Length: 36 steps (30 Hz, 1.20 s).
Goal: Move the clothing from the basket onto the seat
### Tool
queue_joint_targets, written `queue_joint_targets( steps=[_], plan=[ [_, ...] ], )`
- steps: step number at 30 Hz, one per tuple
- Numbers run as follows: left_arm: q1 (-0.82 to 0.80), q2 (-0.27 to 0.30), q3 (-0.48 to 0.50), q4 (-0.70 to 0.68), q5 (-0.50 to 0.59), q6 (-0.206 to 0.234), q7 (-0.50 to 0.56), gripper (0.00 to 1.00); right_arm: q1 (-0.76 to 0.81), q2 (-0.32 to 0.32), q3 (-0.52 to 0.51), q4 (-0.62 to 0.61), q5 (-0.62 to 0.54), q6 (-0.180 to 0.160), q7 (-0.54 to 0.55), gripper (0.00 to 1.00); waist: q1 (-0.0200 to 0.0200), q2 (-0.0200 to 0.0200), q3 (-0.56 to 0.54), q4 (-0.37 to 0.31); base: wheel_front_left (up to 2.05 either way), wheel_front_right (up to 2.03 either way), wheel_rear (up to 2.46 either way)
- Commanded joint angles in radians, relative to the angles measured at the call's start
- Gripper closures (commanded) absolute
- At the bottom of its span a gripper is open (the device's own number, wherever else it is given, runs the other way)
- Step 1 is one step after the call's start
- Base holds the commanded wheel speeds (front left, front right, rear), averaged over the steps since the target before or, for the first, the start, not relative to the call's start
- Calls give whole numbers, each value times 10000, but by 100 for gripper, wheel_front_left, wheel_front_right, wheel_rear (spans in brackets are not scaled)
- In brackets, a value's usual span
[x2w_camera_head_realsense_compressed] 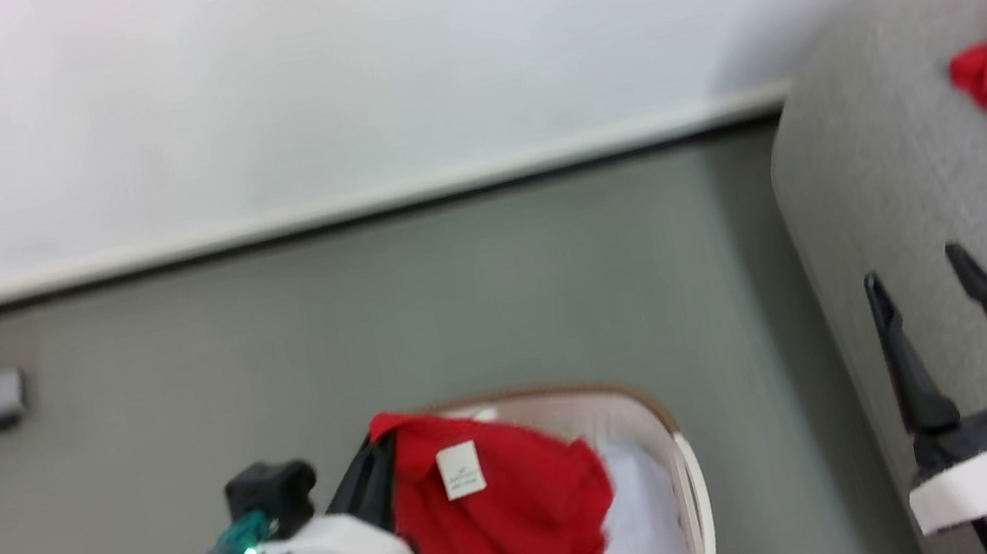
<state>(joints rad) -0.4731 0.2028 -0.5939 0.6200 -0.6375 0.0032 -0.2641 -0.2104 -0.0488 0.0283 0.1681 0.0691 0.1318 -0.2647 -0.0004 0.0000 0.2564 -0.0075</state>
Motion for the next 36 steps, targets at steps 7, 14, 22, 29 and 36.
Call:
queue_joint_targets(
  steps=[7,14,22,29,36],
  plan=[
    [1625,1060,359,-2472,273,1001,115,100,800,-28,177,515,339,-22,6,0,4,0,-2094,232,0,0,0],
    [2569,1807,649,-4320,351,1824,401,100,1177,-34,300,692,472,-22,6,0,4,0,-2674,178,0,0,0],
    [3070,2464,1088,-6277,401,2539,749,100,1292,-29,361,755,463,-22,6,0,4,0,-2729,183,0,0,0],
    [3257,2782,1165,-7227,445,2814,1049,100,1192,-26,688,709,578,-22,6,0,4,0,-2706,120,0,0,0],
    [3197,2925,1085,-7838,436,2811,1267,100,570,-31,2808,780,481,-22,7,0,4,0,-2649,43,0,0,0]
  ],
)
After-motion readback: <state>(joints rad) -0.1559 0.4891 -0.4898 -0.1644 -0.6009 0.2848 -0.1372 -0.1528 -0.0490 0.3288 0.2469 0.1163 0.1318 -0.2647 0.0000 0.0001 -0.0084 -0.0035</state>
